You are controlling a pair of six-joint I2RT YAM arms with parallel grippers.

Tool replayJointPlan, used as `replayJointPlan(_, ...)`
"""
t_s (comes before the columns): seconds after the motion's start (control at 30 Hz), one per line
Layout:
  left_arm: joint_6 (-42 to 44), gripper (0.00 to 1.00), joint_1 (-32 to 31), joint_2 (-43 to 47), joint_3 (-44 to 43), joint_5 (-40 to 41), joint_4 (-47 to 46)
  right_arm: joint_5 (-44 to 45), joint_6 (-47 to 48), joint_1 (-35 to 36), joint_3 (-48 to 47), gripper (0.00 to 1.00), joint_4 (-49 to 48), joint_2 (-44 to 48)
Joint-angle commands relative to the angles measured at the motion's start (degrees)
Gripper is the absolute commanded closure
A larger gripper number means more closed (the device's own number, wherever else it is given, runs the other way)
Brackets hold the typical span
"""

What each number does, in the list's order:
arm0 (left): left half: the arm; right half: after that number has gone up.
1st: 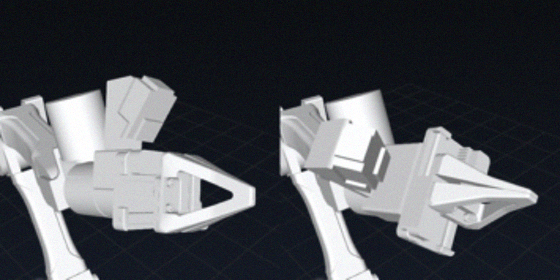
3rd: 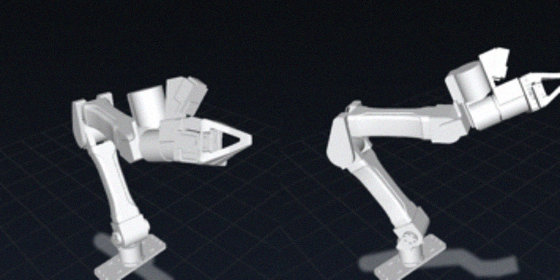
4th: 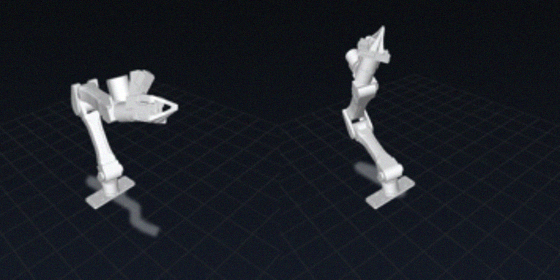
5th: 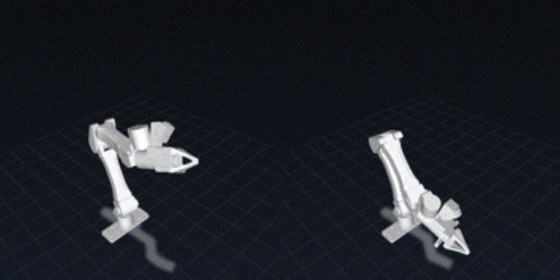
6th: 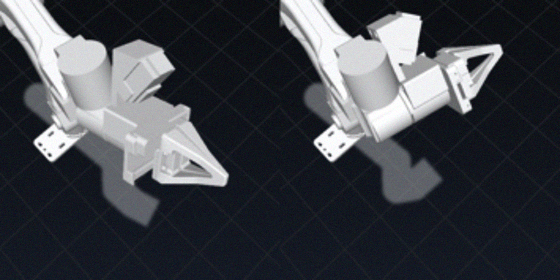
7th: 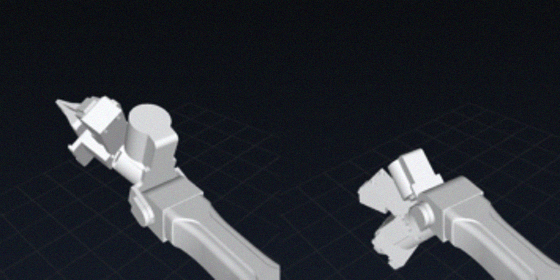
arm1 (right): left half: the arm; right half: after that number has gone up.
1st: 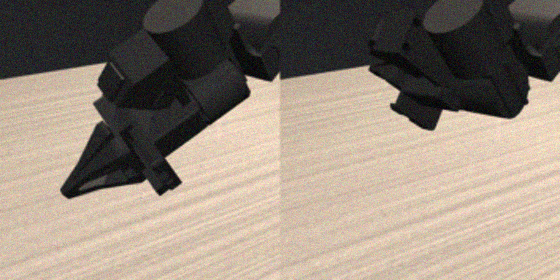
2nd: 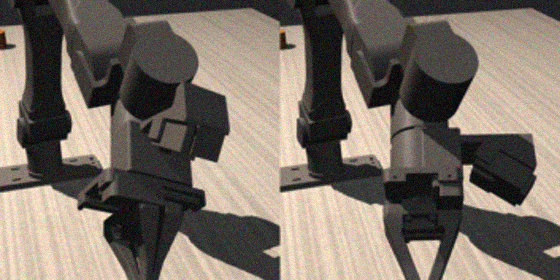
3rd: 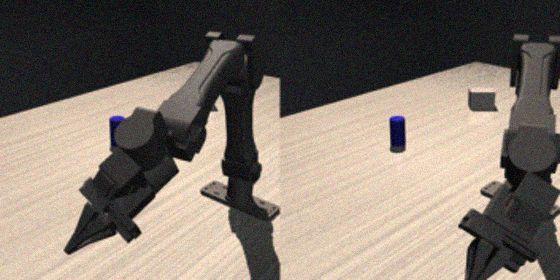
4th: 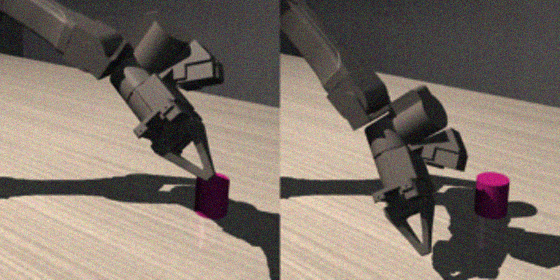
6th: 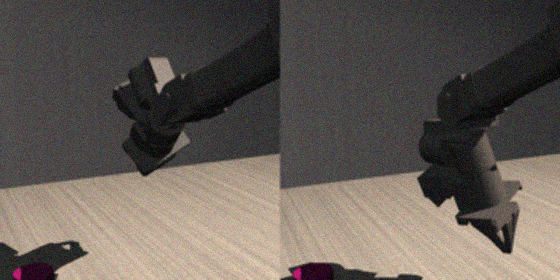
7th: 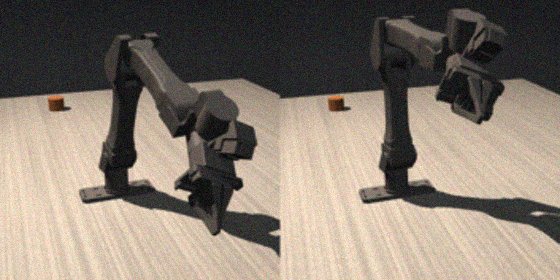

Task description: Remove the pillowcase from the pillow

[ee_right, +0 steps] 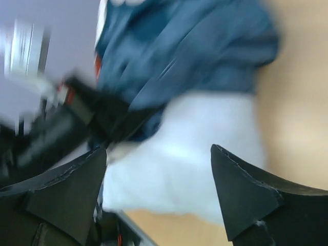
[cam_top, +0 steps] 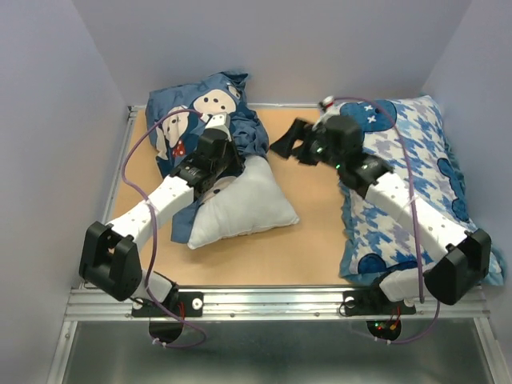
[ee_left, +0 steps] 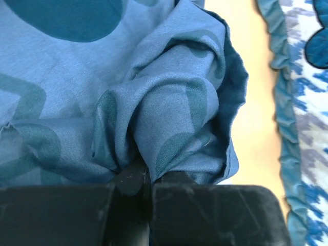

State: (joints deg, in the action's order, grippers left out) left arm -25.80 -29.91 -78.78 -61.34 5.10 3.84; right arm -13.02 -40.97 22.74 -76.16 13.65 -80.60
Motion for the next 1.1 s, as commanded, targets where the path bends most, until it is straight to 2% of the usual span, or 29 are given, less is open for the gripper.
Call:
replayJointPlan(0.0,-1.09,1.0,-0.5,-3.39,-4.48,-3.17,-4.1,16.06,5.72,18.89,7.95,0.12,-2.03,1.58)
replayJointPlan(0.13,-1.36,1.0,-0.5,-3.83,-4.84,-3.7,-3.92,28.62,10.81,31.55,10.59,0.09,-6.08,-2.28)
replayJointPlan(0.2,-1.36,1.0,-0.41,-3.57,-4.49,-3.78,-3.92,31.28,11.79,36.12,11.38,0.08,-8.8,-4.47)
replayJointPlan(0.4,-0.74,1.0,-0.15,-3.04,-3.96,-4.75,-3.92,36.04,12.32,37.29,14.46,0.03,-15.12,-13.43)
replayJointPlan(0.5,0.05,1.0,-0.23,-3.04,-4.57,-6.77,-2.71,39.89,12.76,37.2,13.06,0.06,-15.14,-18.09)
replayJointPlan(0.57,0.84,1.0,-0.06,-3.04,-5.1,-6.08,-1.99,43.4,14.07,37.11,12.44,0.17,-15.06,-19.85)
replayJointPlan(0.6,1.1,1.0,0.11,-2.61,-5.1,-5.81,-1.38,44.73,14.25,37.02,12.27,0.28,-14.71,-19.95)
replayJointPlan(0.63,1.37,1.0,0.55,-2.43,-4.93,-5.55,-1.2,47.27,13.64,36.94,11.22,0.75,-13.14,-19.78)
replayJointPlan(0.67,1.46,1.0,1.16,-2.34,-4.67,-5.54,-1.2,48.51,13.38,36.85,10.77,0.93,-10.77,-19.43)
replayJointPlan(0.7,1.72,1.0,2.65,-2.17,-4.14,-5.72,-1.03,51.22,13.2,36.59,10.33,0.99,-7.7,-17.77)
replayJointPlan(0.87,2.86,1.0,8.11,-2.08,-2.65,-5.54,-0.85,57.74,12.06,36.14,10.86,0.99,1.71,-8.63)
replayJointPlan(1.07,4.27,1.0,15.57,-2.07,-4.83,1.13,1.87,62.5,9.25,32.99,14.1,0.99,13.59,3.84)
